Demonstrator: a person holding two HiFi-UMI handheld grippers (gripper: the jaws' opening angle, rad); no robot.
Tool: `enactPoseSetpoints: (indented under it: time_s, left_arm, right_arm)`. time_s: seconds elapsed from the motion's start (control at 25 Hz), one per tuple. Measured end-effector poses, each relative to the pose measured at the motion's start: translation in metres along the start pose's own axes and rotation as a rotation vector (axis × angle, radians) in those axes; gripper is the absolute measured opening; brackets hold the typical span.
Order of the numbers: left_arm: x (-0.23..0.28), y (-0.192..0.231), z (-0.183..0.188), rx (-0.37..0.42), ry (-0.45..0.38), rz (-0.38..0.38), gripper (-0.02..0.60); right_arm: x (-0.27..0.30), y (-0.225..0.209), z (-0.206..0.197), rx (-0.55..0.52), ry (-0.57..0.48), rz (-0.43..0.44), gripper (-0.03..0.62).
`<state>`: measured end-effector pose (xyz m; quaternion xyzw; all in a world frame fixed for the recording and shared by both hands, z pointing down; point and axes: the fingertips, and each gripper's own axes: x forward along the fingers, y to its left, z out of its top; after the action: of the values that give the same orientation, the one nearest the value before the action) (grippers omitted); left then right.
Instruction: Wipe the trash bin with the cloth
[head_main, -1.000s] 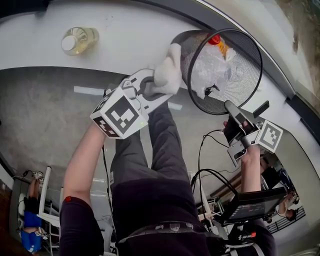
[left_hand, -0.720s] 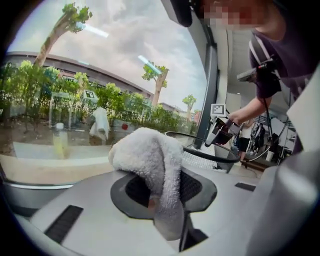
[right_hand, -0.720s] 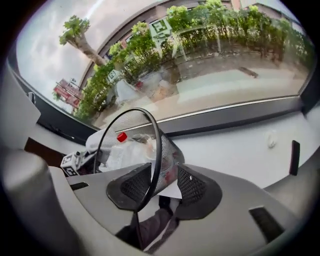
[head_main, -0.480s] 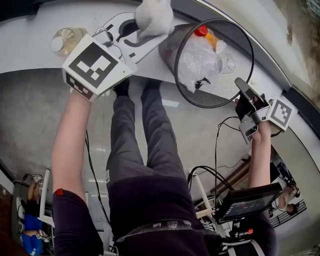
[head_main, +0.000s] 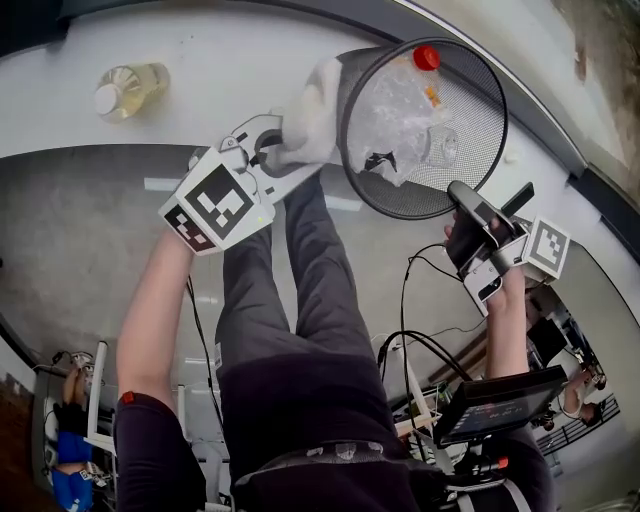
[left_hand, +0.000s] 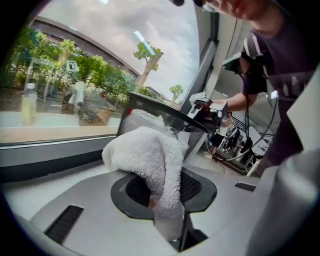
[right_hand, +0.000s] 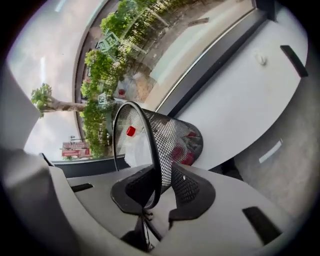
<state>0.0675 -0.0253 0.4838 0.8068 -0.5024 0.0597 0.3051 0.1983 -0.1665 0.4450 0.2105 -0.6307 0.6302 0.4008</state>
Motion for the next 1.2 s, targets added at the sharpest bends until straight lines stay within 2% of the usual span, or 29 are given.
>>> enactPoseSetpoints:
  time_s: [0.2, 0.24, 0.32, 0.4, 0.48, 0.56, 0.64, 0.76, 0.92, 1.0, 1.08, 1.2]
  left_arm:
    - [0.012, -0.046, -0.025, 0.189, 0.161, -0.121, 0.091]
    - [0.012, -0.048, -0.027, 0.195, 0.168, -0.124, 0.091]
    - [0.011, -0.04, -0.025, 0.154, 0.143, -0.099, 0.09]
    - [0.006, -0.017, -0.019, 0.082, 0.104, -0.02, 0.091]
    - [-0.002, 0.02, -0.002, 0.0, 0.041, 0.102, 0.091]
    - [-0.009, 0.057, 0.029, -0.068, -0.056, 0.193, 0.091]
    - [-0.012, 0.085, 0.056, -0.068, -0.111, 0.239, 0.091]
    - [-0.016, 0.11, 0.077, -0.007, -0.098, 0.256, 0.091]
    - [-0.028, 0.1, 0.08, 0.061, -0.074, 0.241, 0.091]
    - [-0.035, 0.082, 0.072, 0.062, -0.062, 0.235, 0.091]
    - [-0.026, 0.07, 0.062, 0.025, -0.069, 0.217, 0.091]
    - [-0.007, 0.058, 0.038, -0.003, -0.034, 0.149, 0.091]
  right_arm:
    - [0.005, 0.001, -0.012, 0.055, 0.023, 0.002, 0.077]
    - [0.007, -0.002, -0.016, 0.097, 0.044, 0.007, 0.077]
    - [0.007, -0.007, -0.027, 0.21, 0.09, 0.039, 0.077]
    - [0.01, -0.009, -0.035, 0.265, 0.136, 0.082, 0.077]
    - [0.018, -0.007, -0.033, 0.194, 0.169, 0.1, 0.077]
    - [0.023, -0.005, -0.026, 0.086, 0.176, 0.092, 0.085]
    - [0.02, -0.003, -0.021, 0.034, 0.155, 0.068, 0.089]
    - [0.016, 0.002, -0.009, -0.041, 0.114, 0.013, 0.119]
    - [0.005, 0.018, 0.015, -0.332, 0.024, -0.117, 0.121]
    - [0.007, 0.027, 0.012, -0.428, 0.051, -0.135, 0.121]
    - [0.009, 0.021, 0.012, -0.383, 0.104, -0.101, 0.105]
    - [0.009, 0.008, 0.026, -0.166, 0.094, -0.008, 0.095]
